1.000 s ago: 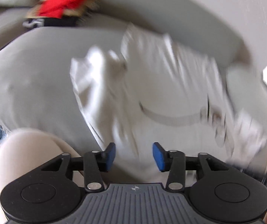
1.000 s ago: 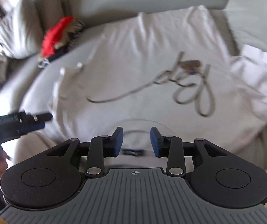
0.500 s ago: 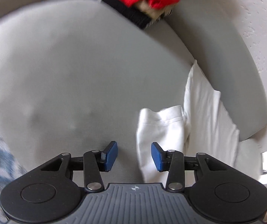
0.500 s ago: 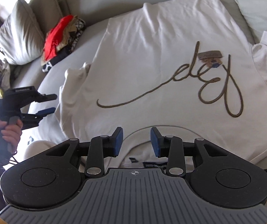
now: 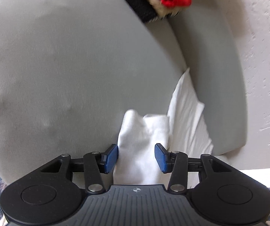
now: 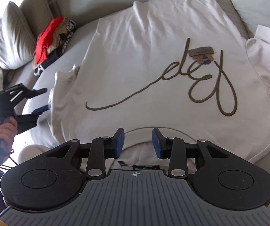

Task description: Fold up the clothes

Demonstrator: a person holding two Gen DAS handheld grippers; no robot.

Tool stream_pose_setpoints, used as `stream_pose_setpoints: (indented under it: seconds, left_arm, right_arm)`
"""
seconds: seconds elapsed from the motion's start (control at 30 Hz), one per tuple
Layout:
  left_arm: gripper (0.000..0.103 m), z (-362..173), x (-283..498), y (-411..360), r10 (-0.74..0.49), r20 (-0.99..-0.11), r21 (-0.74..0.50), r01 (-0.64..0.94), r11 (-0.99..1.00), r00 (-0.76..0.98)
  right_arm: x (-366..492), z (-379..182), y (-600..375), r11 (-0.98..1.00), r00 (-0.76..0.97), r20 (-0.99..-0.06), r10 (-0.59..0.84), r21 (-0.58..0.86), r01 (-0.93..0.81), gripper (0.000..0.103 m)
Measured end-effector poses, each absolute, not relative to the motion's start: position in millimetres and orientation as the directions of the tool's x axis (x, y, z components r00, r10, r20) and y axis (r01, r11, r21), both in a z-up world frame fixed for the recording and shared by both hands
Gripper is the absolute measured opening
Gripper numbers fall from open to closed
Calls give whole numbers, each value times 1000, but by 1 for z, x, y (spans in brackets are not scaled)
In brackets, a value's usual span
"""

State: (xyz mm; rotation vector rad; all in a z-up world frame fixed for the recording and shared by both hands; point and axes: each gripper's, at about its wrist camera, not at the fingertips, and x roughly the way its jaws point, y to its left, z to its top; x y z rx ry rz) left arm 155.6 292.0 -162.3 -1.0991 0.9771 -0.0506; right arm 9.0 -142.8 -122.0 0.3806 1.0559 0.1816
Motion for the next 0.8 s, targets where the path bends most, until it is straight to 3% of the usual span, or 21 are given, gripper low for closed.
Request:
stream_pose_setpoints:
  seconds: [0.17, 0.33, 0.5, 0.67, 0.8]
  left_arm:
    - [21, -171, 160, 294, -480, -628, -775, -438, 455, 612]
    - [20, -175, 172, 296, -461, -628, -775, -455, 438, 627]
    - [0, -166, 174, 297, -384, -660, -741, -473, 478, 646]
    - [0, -122, 147, 283, -228, -662, -662, -415, 624, 714]
    - [0, -99, 117, 278, -10, -722, -499, -510, 701, 692]
  right_arm:
    - [11, -129, -146, 916, 473, -817, 329, 398, 51, 39]
    - [11, -133, -148, 917, 486, -813, 321, 395, 55, 39]
    - [11, -135, -150, 917, 496, -808, 319, 395, 53, 39]
    - [12, -136, -149, 921, 495, -811, 313, 387, 51, 39]
    - [13, -136, -149, 920, 491, -810, 321, 391, 43, 39]
